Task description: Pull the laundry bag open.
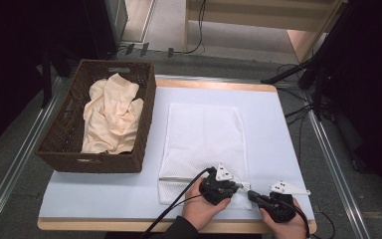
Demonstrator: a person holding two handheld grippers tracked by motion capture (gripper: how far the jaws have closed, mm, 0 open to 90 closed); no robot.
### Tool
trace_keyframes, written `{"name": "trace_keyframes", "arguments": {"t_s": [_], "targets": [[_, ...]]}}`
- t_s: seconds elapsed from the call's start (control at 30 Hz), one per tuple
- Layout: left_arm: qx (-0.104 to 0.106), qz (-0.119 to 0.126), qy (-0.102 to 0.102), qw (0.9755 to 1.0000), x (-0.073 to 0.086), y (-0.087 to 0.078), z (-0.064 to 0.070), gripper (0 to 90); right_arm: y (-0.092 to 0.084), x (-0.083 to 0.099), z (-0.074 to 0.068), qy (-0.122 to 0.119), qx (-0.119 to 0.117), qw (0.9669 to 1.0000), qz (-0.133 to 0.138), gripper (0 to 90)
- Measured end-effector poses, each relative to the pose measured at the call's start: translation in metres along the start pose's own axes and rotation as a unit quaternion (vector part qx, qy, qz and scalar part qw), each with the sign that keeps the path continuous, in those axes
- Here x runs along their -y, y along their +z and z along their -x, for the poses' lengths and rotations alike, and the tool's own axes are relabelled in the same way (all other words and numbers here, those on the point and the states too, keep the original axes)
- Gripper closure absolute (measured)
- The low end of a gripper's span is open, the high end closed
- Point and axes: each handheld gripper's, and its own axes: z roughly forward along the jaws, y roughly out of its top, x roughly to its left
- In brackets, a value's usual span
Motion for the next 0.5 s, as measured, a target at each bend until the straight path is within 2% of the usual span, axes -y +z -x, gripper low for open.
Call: {"name": "trace_keyframes", "arguments": {"t_s": [0.07,0.13,0.2,0.23,0.27,0.3,0.33,0.5], "targets": [[0.008,-0.002,0.003,1.0000,0.000,0.000,0.000,76.9,0.000,0.000,-0.001,-0.002,0.000,1.0000,0.006,90.0],[0.017,0.001,0.000,0.9999,0.000,0.000,-0.001,75.2,-0.002,-0.001,-0.004,-0.007,-0.006,0.9997,0.023,90.0],[0.023,-0.001,-0.003,0.9997,0.000,-0.001,-0.002,73.9,-0.004,-0.003,-0.008,-0.021,-0.018,0.9987,0.042,90.0],[0.029,0.001,-0.003,0.9996,0.000,-0.001,-0.002,73.0,-0.006,-0.004,-0.012,-0.036,-0.025,0.9976,0.055,90.0],[0.034,0.005,-0.003,0.9994,0.000,-0.001,-0.002,73.5,-0.006,-0.005,-0.014,-0.040,-0.021,0.9977,0.051,90.0],[0.042,0.009,-0.016,0.9990,0.000,-0.001,-0.005,73.8,-0.005,-0.005,-0.015,-0.045,-0.018,0.9976,0.050,90.0],[0.042,0.009,-0.016,0.9990,0.000,-0.001,-0.005,74.9,-0.004,-0.004,-0.015,-0.045,-0.017,0.9978,0.046,90.0],[0.059,0.022,-0.044,0.9970,-0.001,-0.003,-0.010,77.0,-0.003,-0.003,-0.014,-0.048,-0.016,0.9980,0.037,90.0]]}}
